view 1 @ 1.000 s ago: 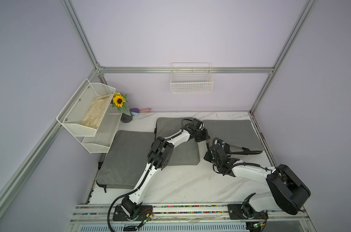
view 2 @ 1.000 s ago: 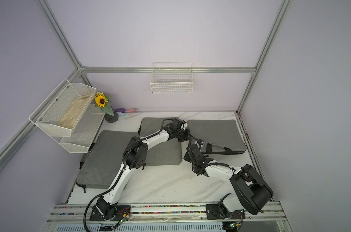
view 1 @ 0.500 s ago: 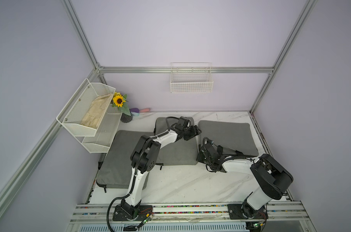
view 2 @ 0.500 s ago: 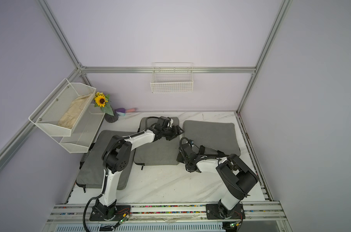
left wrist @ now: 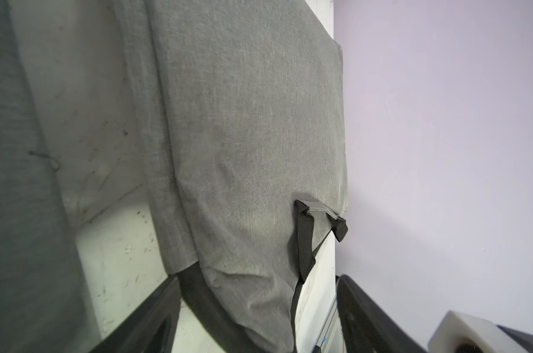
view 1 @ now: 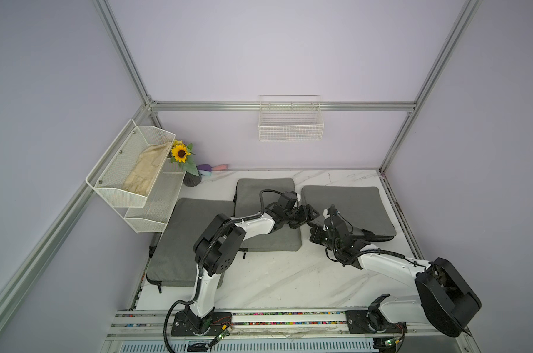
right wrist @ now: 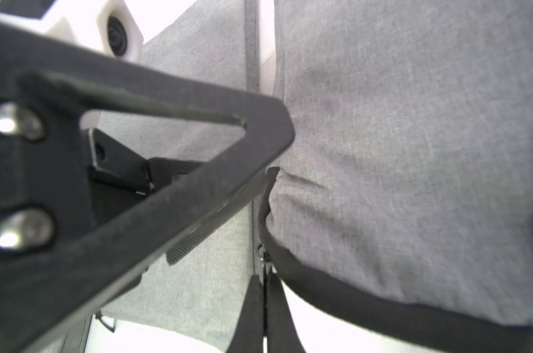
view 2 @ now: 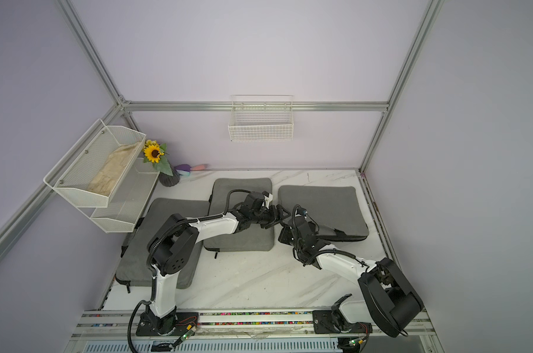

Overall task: Put the mouse into the laptop bag
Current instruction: Zip the zipper on the zippered laptop bag.

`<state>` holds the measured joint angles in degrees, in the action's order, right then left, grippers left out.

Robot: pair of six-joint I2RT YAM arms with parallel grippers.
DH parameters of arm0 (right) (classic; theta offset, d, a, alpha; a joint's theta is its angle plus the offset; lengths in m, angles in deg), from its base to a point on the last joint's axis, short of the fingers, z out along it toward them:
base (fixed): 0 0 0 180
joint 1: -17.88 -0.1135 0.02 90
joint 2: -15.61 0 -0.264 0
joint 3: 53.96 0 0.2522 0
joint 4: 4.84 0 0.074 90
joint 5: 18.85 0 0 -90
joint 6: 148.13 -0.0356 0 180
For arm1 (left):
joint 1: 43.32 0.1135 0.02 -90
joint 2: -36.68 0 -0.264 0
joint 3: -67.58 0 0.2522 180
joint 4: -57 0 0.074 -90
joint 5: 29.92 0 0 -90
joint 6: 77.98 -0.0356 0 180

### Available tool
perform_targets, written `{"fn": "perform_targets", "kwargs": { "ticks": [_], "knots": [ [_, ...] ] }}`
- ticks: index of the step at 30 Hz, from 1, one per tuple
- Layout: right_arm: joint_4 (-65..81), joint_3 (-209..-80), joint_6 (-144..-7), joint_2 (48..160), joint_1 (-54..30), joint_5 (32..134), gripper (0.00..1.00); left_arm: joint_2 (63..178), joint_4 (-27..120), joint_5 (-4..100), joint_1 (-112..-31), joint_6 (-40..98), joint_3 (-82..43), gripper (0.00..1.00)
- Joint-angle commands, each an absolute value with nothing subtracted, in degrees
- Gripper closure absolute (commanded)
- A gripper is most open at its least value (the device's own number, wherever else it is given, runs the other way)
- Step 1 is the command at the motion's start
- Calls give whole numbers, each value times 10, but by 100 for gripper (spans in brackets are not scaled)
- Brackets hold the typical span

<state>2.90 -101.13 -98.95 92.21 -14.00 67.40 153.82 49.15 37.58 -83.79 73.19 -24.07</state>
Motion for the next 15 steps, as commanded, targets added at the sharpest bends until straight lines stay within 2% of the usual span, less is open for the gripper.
{"fn": "perform_targets", "kwargs": {
  "ticks": [1, 9, 13, 15],
  "knots": [
    [-15, -1009, -971, 919, -137, 692, 100, 1535, 526, 376, -848, 761, -208, 21],
    [-21, -995, -963, 906, -137, 694, 100, 1513, 506, 395, -845, 803, -154, 14],
    [-34, -979, -959, 885, -137, 710, 100, 1499, 573, 392, -848, 847, -99, 11],
    [-37, -977, -959, 882, -137, 727, 100, 1513, 594, 368, -850, 860, -104, 13]
  ]
}}
